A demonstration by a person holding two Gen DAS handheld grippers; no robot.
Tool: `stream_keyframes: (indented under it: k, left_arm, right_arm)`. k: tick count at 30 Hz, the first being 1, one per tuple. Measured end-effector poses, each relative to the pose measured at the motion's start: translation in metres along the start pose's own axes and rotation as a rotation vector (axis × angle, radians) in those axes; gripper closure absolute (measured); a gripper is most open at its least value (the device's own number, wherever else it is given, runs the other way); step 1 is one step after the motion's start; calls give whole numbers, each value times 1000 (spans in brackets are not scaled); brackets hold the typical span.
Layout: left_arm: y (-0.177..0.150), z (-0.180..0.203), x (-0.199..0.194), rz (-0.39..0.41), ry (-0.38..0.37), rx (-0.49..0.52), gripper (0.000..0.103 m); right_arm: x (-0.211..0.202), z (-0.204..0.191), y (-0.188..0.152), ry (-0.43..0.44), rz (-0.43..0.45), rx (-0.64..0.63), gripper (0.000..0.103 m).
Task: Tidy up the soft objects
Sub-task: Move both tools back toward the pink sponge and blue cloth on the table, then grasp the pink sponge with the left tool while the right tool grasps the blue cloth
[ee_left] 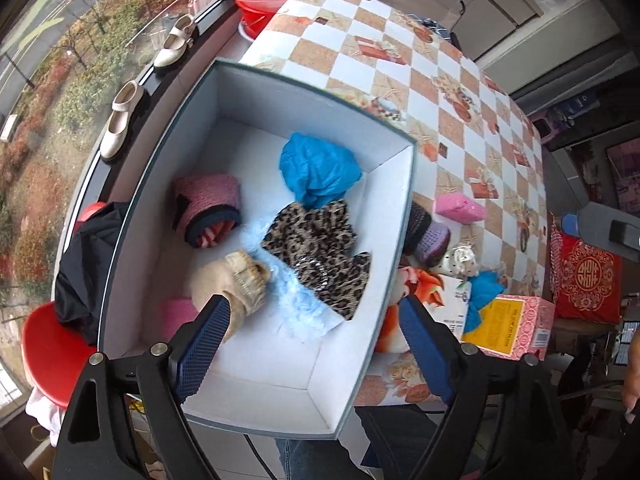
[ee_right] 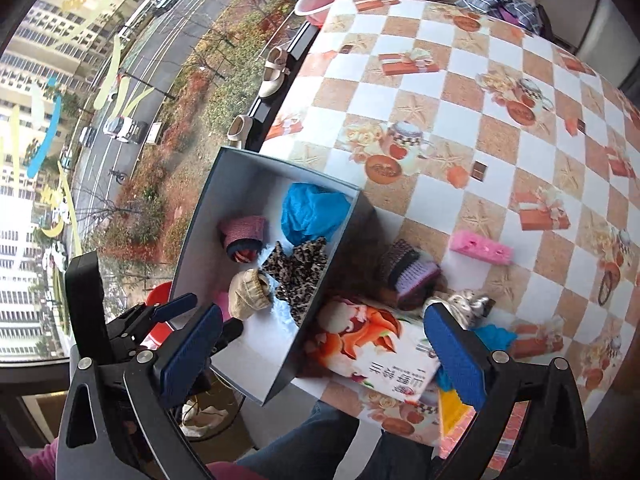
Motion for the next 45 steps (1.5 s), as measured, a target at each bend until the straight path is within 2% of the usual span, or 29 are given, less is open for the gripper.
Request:
stream_keyframes:
  k: [2,7,10,14,18,23,27,28,29,32,35,39,41,43,45]
  left_arm:
    - [5,21,-4,-3,-33,45,1]
    - [16,79,3,-24,-74,157,0]
    - [20,106,12,-51,-75,199,0]
    - [28,128,25,-103,-94,192,0]
    - [39,139,33,-93,-21,208,0]
    - [46,137,44,-103,39,180,0]
    - [49,138,58,-118,95,175,0]
    - [51,140,62,-121,107,179,0]
    - [52,142,67,-125,118,184,0]
    - [58,152,86,-150,142,214,0]
    - [63,165,107,-177,175,260,0]
    - [65,181,137,-221,210,315,1]
    - [64,188,150,-241,230,340,1]
    - [62,197,162,-257,239,368,1]
    - [62,203,174,-266,264,392,0]
  right_arm:
    - [-17,27,-1,-24,6,40,2]
    - [-40,103,-9,-97,8,150,2]
    - [-31,144,-18,-83,-40,231,2]
    - [3,183,-31,-33,-150,297,2]
    - [48,201,-42,15,-299,270,2]
    - [107,192,-52,116,-477,163,2]
    - [145,186,-66,102,-639,68,2]
    - [148,184,-68,127,-674,64,2]
    - [147,182,-66,132,-670,44,2]
    - [148,199,-59,-49,-658,-18,2]
    - [151,203,-64,-4,-688,-13,2]
    - [143,232,-67,-98,-621,-22,2]
    - [132,259,-66,-195,-553,-3,2]
    - [116,295,-61,-338,-477,14,2]
    - [99,336,-60,-443,-416,89,2]
Point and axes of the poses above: each gripper's, at about its wrist camera, not at the fingertips, and x roughly the way its jaws point, z to its right, y to its top, the point moved 6 cm from there along x, roughly the way its jaws point, and after that the axes turned 2 degrees about -x, right-handed, at the moved point
